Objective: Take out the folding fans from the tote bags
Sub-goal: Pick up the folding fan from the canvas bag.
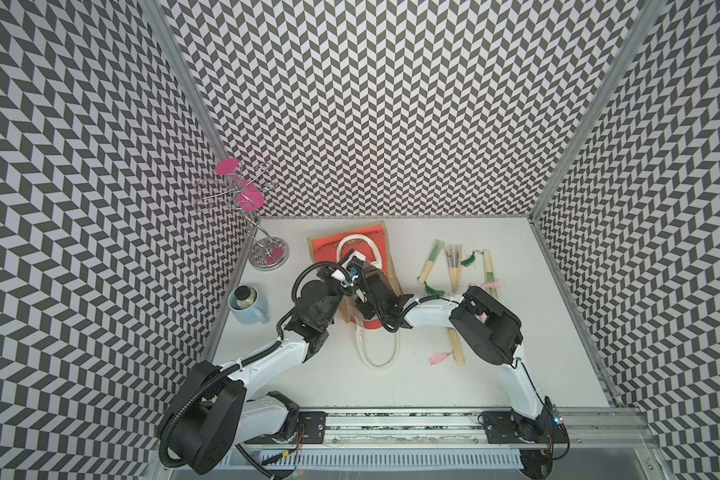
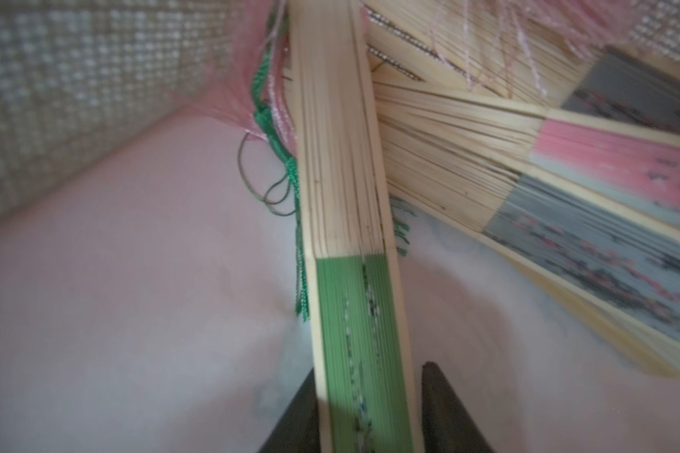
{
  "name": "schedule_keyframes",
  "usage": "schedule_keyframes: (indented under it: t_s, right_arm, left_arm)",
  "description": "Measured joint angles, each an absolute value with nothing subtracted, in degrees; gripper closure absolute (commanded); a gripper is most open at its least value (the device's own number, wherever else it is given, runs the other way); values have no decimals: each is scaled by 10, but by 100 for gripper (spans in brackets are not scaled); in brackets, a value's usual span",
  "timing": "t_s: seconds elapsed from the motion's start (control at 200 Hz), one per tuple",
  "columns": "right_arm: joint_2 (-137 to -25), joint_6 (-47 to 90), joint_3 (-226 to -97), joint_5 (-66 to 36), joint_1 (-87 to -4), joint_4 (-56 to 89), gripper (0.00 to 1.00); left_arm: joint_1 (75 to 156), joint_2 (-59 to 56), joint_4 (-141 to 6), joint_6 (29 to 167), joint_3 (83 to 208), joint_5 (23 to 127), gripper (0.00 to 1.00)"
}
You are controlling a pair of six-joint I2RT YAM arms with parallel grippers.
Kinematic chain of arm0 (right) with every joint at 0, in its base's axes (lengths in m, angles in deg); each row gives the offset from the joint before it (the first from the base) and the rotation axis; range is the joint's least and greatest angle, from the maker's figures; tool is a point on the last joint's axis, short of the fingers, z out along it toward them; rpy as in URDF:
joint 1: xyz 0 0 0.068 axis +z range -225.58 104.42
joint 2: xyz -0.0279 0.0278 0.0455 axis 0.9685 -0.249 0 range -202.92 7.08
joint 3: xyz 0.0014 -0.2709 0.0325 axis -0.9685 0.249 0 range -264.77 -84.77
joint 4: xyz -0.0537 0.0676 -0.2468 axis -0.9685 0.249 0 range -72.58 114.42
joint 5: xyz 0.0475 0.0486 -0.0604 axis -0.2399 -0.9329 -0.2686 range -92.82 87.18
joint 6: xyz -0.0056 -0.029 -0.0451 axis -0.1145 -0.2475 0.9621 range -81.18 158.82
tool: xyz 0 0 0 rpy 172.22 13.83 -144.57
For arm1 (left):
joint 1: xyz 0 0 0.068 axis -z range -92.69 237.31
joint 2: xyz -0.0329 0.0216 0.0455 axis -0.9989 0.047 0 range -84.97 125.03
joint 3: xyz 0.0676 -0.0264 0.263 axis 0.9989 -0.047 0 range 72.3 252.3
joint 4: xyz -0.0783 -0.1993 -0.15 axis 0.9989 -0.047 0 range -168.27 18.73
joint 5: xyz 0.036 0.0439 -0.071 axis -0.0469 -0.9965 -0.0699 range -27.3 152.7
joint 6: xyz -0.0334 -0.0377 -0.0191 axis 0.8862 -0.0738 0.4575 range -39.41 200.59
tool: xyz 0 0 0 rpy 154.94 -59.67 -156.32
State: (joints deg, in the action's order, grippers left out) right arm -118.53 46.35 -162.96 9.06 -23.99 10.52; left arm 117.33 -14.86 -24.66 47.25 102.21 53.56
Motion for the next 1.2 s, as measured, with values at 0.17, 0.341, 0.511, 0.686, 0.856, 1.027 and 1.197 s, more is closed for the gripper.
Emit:
schedule_keyframes:
  t_s: [0.17,0.341,0.511,0.686,0.856,1.027,1.197]
  right_arm:
    - [-1185,466,-1630,86,-240,108,82]
    - [-1175,465,-1623,96,-232,119,88]
    - [-1150,458,-1614,131,-213,160,92]
    - [-1102,430,-1594,160,-187,205,92]
    - [-1035,385,-1556,174,-174,250,94]
    - [-949,342,-1495,171,-167,286,95]
    - [-865,304,-1435,164,-151,324,97]
  left_arm:
    - [1173,-148,-247,473,1025,531,100]
    - [1175,-142,-251,477,1034,519,100]
    - [1177,-141,-251,483,1034,505,100]
    - [1177,-138,-250,487,1042,478,100]
    - [1177,-137,-248,488,1043,460,100]
    - [1177,-125,-246,492,1052,441,100]
    - [1175,-114,-248,497,1066,419,100]
